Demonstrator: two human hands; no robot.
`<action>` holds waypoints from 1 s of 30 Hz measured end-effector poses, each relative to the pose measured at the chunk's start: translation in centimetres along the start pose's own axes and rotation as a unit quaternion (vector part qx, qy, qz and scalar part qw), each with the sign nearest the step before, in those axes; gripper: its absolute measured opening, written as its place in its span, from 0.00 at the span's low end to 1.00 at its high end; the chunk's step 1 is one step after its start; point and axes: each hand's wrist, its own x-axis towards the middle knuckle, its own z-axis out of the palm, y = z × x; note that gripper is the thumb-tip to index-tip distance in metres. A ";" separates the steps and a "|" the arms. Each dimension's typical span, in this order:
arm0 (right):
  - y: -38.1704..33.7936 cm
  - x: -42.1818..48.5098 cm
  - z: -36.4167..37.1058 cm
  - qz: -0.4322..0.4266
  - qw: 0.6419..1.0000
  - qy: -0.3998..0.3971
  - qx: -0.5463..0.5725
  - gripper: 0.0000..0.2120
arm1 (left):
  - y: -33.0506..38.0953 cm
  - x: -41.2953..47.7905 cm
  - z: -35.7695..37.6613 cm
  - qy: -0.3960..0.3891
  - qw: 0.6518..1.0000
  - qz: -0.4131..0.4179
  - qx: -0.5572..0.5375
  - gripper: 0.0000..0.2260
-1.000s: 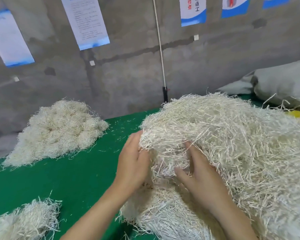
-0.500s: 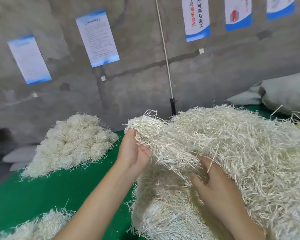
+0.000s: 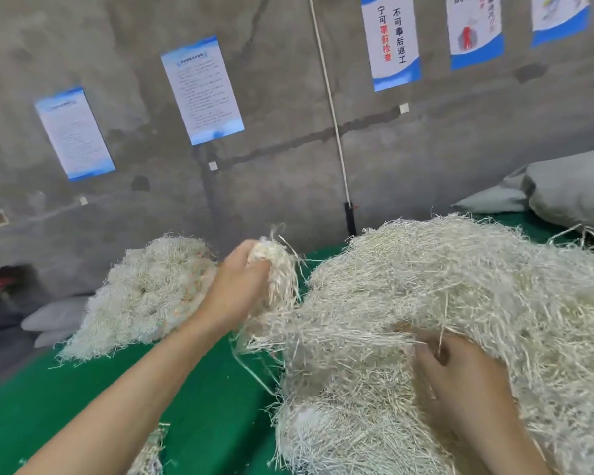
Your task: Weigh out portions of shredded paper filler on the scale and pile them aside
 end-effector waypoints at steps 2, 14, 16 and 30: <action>-0.1 0.0 -0.3 -0.032 0.997 0.057 0.045 0.06 | -1.2 -0.7 0.5 -0.134 0.949 0.172 0.226 0.10; 0.7 0.6 0.8 -0.104 0.982 0.150 0.050 0.12 | -1.0 -4.3 1.3 -0.439 0.725 0.150 0.510 0.04; 1.2 0.8 0.5 -0.102 0.984 0.144 0.018 0.12 | -1.3 -3.2 0.2 -0.318 0.790 0.205 0.483 0.04; 2.5 0.5 -0.1 -0.016 0.985 -0.127 -0.119 0.06 | -1.5 -0.3 -6.0 0.182 0.959 -0.165 -0.138 0.24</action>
